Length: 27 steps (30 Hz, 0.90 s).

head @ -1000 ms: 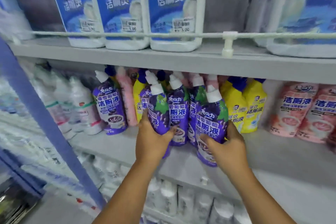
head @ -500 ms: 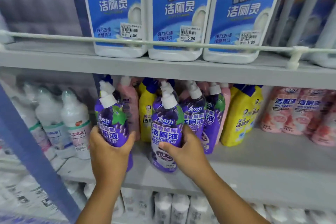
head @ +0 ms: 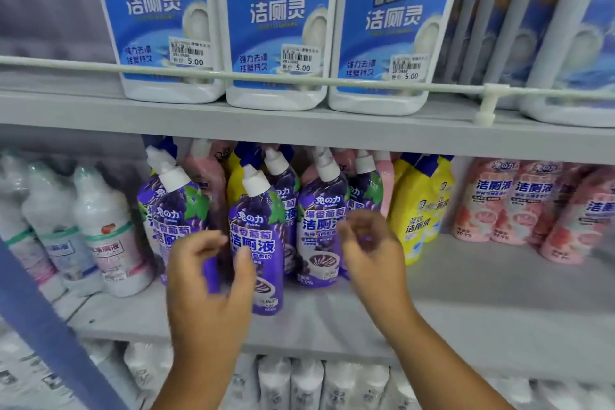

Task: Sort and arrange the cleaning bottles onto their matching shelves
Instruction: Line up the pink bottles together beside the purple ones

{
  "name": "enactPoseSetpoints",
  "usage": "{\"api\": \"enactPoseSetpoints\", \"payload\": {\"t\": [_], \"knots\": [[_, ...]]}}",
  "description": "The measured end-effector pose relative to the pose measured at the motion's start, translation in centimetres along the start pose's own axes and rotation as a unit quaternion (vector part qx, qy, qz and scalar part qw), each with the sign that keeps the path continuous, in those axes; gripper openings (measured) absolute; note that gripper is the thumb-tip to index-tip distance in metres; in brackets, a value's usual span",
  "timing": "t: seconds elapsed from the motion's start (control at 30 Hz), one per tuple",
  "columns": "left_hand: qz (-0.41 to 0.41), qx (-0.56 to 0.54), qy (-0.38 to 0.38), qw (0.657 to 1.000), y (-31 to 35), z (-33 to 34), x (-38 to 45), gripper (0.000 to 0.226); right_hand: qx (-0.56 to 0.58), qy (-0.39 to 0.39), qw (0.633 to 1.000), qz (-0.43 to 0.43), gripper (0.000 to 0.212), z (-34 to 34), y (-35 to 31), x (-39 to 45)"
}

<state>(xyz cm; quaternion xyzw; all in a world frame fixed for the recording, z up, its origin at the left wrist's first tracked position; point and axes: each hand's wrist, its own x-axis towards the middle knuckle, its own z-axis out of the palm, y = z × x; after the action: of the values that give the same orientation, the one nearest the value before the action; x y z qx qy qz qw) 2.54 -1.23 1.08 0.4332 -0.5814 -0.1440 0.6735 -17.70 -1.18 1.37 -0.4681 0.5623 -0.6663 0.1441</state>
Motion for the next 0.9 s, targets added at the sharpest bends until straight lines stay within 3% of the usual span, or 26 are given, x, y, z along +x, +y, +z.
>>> {"api": "enactPoseSetpoints", "payload": {"t": [0.1,0.27,0.37,0.47,0.63,0.9], "knots": [[0.036,0.011,-0.134,0.99,4.7,3.8,-0.6,0.035,-0.04,0.074,0.996,-0.029,0.021,-2.5,0.8,3.6],[-0.036,0.079,-0.181,0.98,5.6,11.6,1.3,0.081,-0.138,-0.04,0.989,-0.018,0.044,-2.7,1.8,7.1],[-0.066,0.183,-0.213,0.957,4.8,14.2,2.2,0.094,-0.183,-0.057,0.981,-0.013,0.056,-2.6,2.0,7.1],[-0.073,0.231,-0.211,0.947,4.6,14.5,2.6,0.087,-0.198,-0.059,0.978,-0.021,0.054,-3.0,2.2,7.3],[-0.065,0.179,-0.274,0.943,4.7,12.5,1.0,0.075,-0.155,-0.066,0.986,-0.016,0.037,-5.7,2.3,6.8],[-0.081,0.065,-0.284,0.953,7.5,14.8,-1.9,0.049,-0.171,0.01,0.985,-0.032,0.021,-14.9,2.7,7.9]]}}
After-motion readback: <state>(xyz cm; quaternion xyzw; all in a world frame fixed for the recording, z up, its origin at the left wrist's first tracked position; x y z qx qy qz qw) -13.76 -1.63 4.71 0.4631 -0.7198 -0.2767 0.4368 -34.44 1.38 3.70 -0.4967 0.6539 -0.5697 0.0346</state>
